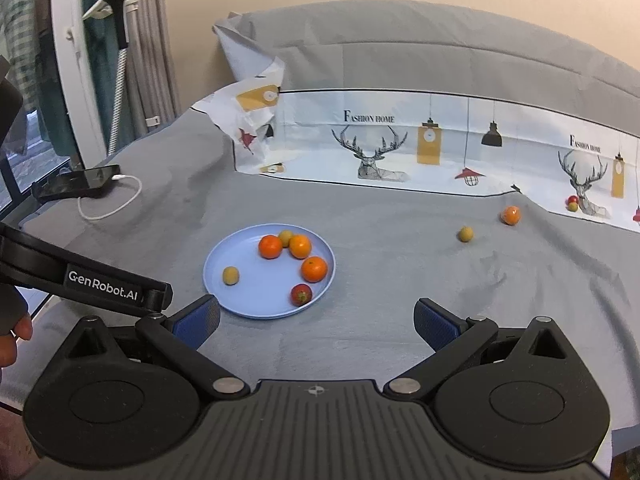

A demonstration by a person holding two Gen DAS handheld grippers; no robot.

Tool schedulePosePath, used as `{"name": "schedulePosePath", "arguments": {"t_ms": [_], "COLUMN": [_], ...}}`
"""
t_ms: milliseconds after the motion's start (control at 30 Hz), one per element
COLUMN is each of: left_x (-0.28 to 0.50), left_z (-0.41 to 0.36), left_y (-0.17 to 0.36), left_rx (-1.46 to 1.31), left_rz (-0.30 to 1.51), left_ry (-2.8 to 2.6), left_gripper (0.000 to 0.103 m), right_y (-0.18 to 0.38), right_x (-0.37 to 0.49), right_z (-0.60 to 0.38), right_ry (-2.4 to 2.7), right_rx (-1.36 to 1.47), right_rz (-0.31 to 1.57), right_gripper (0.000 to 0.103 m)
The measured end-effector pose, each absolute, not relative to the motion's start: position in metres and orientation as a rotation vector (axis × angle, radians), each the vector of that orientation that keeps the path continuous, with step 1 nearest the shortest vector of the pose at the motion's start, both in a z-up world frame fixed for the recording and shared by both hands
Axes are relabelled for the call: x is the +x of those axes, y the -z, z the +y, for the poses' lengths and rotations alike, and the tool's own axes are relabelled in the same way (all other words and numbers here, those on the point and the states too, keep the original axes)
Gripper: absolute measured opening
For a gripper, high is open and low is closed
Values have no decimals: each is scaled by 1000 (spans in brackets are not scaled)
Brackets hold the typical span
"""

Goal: Organize fruits

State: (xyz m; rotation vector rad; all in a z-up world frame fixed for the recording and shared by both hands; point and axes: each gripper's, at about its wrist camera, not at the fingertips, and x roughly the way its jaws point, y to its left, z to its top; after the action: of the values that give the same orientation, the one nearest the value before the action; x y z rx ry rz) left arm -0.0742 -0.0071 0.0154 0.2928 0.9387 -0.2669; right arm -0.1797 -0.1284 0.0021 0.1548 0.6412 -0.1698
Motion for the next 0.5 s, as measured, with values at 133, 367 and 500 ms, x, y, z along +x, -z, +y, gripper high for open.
{"name": "schedulePosePath", "arguments": {"t_ms": [133,367,500], "left_x": [-64,-44,-27], "left_z": [-22,-67,-104], "left_y": [-12,-2,4], "left_rx": [308,353,371], "left_rz": [951,965,963], "left_ry": [283,339,384], "left_gripper": [103,103,103], "right_y": [2,10,19], "right_x": [-174,-167,-164], "right_z": [-143,-182,-219], "right_ry": [190,266,351], "right_rx": [177,222,246], "right_rz": [649,654,654], "right_gripper": [102,102,102]}}
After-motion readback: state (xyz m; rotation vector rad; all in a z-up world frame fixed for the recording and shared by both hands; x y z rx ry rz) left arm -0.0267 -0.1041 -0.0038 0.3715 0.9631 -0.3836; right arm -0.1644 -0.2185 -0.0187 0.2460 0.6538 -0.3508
